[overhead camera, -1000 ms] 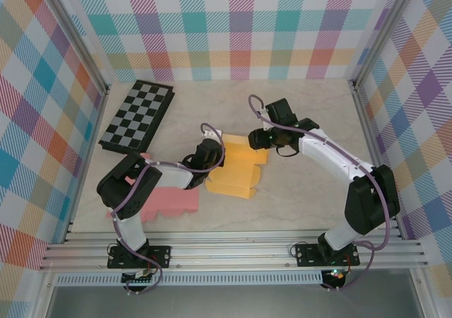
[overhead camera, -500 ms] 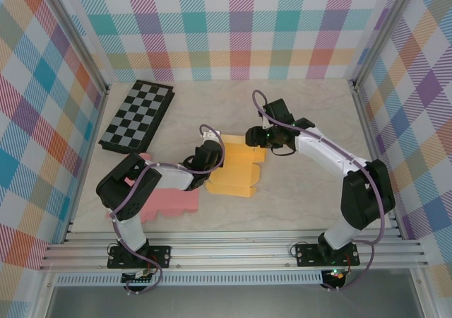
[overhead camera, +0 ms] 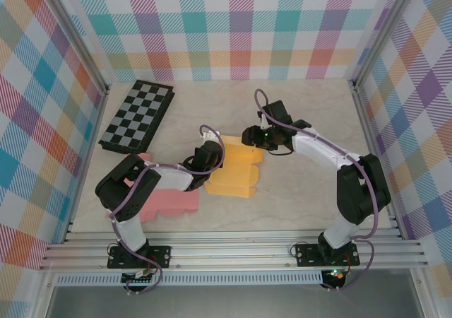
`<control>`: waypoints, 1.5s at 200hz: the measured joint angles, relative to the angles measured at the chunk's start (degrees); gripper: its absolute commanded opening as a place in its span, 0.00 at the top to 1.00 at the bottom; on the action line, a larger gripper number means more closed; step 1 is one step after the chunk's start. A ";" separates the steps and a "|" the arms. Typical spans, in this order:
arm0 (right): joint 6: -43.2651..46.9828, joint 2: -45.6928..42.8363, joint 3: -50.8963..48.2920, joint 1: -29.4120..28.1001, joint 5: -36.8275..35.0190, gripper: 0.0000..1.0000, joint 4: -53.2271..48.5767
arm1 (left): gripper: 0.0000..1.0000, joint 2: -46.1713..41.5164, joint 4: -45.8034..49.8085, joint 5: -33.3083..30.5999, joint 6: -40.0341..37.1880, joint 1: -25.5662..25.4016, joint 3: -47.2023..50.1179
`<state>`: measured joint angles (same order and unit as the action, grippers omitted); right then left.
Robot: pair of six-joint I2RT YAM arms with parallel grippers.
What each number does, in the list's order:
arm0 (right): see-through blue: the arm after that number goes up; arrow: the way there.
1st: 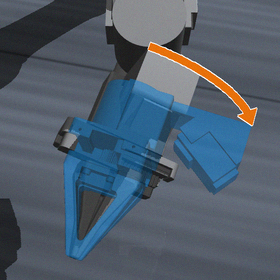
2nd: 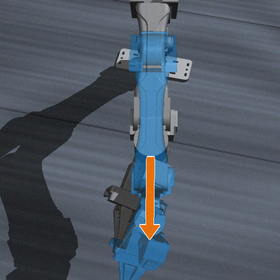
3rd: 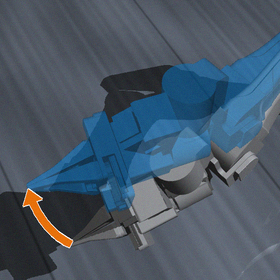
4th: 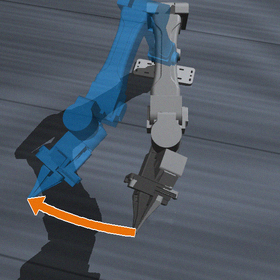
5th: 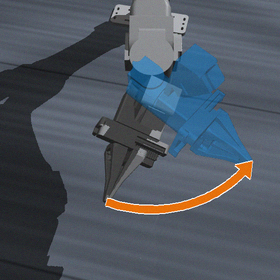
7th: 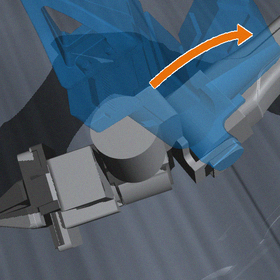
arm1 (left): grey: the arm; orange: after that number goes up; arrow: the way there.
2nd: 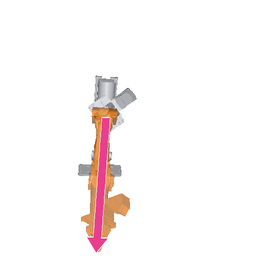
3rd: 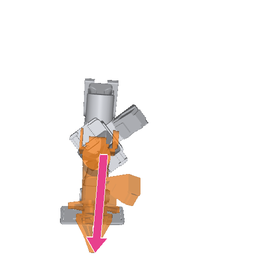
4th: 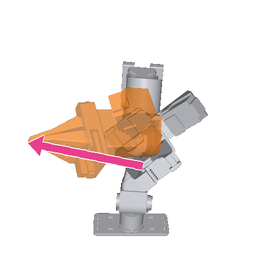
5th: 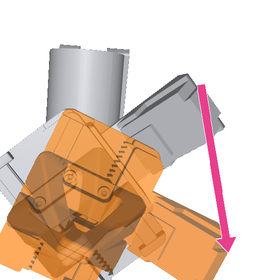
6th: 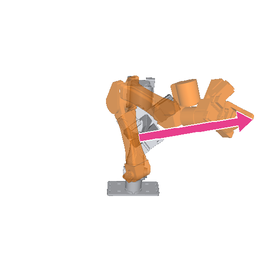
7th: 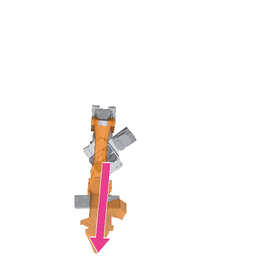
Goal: Fold the paper box
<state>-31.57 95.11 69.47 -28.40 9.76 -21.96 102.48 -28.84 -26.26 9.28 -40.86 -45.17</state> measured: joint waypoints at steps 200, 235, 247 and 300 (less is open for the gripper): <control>-8.33 1.95 0.26 0.66 5.42 0.46 0.76 | 1.00 0.00 0.31 -0.90 0.66 -0.39 -0.04; -10.95 1.95 0.22 1.05 6.99 0.46 1.62 | 1.00 0.00 0.79 -1.79 1.36 -0.39 -0.20; -10.95 1.95 0.22 1.03 6.36 0.46 1.16 | 1.00 0.00 1.40 -1.84 1.46 -0.42 -0.55; -7.72 -3.96 -1.97 -0.02 -0.15 0.46 -3.48 | 1.00 0.00 2.89 -2.82 2.29 -0.74 -1.16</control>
<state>-39.29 91.15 67.51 -28.42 9.61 -25.43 102.48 -25.96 -29.08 11.57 -41.60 -46.33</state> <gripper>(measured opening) 0.541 0.079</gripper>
